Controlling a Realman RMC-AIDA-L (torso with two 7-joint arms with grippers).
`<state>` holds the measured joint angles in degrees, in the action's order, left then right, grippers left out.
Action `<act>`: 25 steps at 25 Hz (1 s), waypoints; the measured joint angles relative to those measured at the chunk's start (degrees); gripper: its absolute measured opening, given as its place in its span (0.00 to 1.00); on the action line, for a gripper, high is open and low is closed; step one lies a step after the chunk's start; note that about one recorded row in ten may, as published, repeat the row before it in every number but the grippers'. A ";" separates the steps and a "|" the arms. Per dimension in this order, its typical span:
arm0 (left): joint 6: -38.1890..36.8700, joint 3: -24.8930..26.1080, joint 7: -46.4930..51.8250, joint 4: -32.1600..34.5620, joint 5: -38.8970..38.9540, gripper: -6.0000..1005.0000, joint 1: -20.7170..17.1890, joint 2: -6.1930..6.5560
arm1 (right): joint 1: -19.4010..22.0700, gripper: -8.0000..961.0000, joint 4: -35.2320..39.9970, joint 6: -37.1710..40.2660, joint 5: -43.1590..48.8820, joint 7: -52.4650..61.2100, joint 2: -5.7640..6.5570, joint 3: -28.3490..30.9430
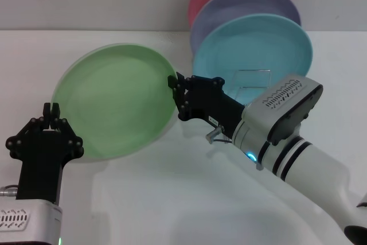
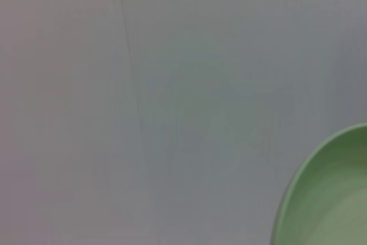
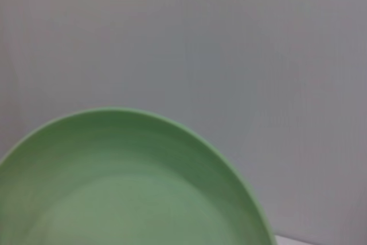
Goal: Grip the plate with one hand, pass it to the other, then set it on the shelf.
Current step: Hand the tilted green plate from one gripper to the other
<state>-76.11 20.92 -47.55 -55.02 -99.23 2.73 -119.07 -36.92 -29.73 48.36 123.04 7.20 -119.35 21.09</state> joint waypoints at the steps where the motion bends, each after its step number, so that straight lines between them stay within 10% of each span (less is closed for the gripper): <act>1: 0.00 0.00 0.00 0.00 0.00 0.10 0.00 0.00 | 0.00 0.07 -0.03 -0.12 0.00 0.00 0.00 0.00; 25: -0.01 -0.18 0.09 -0.01 -0.10 0.12 0.00 0.17 | 0.06 0.03 0.34 -0.60 0.03 0.00 -0.18 0.72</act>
<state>-76.12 20.74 -47.46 -55.03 -99.33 2.73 -118.91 -36.86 -29.39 47.76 123.07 7.21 -119.54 21.81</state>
